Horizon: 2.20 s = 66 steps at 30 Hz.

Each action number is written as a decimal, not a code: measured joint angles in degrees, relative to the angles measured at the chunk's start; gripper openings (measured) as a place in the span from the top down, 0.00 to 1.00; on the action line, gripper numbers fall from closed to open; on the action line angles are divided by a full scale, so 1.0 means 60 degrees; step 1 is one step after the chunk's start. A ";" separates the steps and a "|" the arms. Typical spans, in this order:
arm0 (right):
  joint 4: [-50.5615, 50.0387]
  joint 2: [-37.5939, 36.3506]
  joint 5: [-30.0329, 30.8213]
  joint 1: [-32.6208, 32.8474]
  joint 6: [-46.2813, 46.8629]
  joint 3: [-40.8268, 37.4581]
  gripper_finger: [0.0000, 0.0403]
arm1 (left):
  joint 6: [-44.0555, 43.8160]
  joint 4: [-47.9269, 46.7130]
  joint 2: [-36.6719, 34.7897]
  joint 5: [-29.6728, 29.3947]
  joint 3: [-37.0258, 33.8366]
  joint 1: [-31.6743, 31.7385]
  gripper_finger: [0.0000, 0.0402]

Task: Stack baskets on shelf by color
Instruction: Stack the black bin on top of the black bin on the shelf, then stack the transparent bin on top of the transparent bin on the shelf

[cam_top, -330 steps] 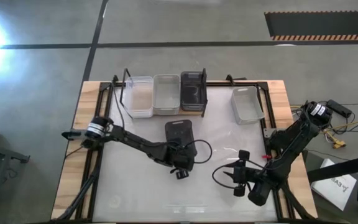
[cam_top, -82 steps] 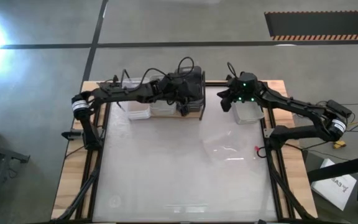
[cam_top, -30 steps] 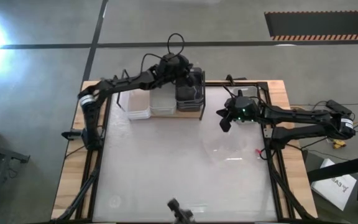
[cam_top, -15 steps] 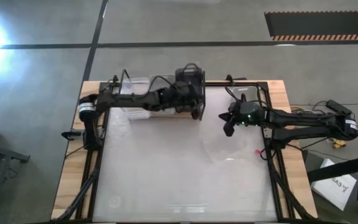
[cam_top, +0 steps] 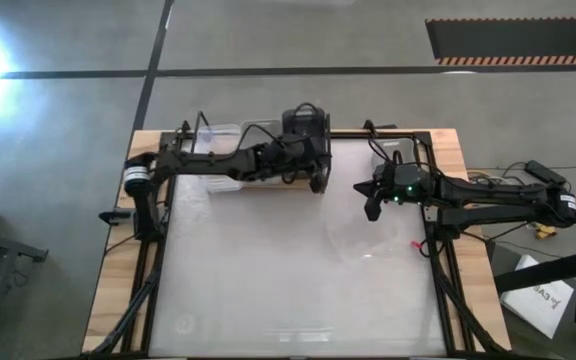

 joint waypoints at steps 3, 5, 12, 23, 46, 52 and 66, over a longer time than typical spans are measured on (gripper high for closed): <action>0.0003 -0.0005 0.0000 0.0000 0.0000 0.0000 0.98 | 0.0001 -0.0361 -0.0106 -0.0529 0.0052 0.0060 1.00; -0.0013 -0.0005 0.0000 0.0000 0.0000 0.0000 0.98 | -0.0122 -0.0637 -0.0033 -0.0552 -0.0030 0.0141 1.00; -0.0092 -0.0001 -0.0004 0.0000 0.0000 0.0000 0.98 | -0.0470 -0.0627 0.0568 -0.0535 -0.0122 0.0185 1.00; -0.0468 -0.0111 0.0249 0.0004 -0.0007 -0.0004 0.98 | -0.0241 -0.1062 -0.0141 -0.0484 0.0311 -0.0012 1.00; -0.2770 -0.0391 0.4070 0.6755 0.2443 0.1134 0.98 | 0.2536 -0.2214 -0.1789 -0.0518 -0.1242 -0.3722 1.00; -0.2632 -0.0103 0.6090 0.9250 0.3190 0.1333 0.98 | 0.2814 -0.2350 -0.0258 0.0052 -0.0361 -0.3749 0.86; -0.2592 0.1369 0.6714 1.0422 0.4981 0.1333 0.98 | 0.5755 -0.4109 0.2641 0.0491 0.2358 -0.3554 0.40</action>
